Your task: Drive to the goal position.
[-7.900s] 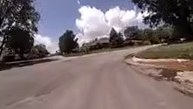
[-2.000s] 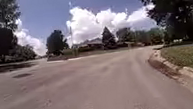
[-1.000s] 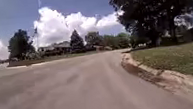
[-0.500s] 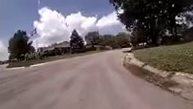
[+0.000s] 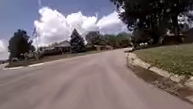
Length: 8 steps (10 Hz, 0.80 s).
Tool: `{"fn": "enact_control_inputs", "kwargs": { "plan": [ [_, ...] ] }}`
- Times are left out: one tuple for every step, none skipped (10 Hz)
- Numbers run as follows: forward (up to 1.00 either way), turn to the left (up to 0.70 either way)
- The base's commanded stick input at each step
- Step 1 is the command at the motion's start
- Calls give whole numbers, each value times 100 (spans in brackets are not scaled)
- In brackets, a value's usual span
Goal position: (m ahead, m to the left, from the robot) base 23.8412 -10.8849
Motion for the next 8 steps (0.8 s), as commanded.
{"fn": "enact_control_inputs", "kwargs": {
  "plan": [
    [70,0],
    [70,0],
    [70,0],
    [70,0],
    [70,0],
    [70,0],
    [70,0],
    [70,0]
  ]
}}
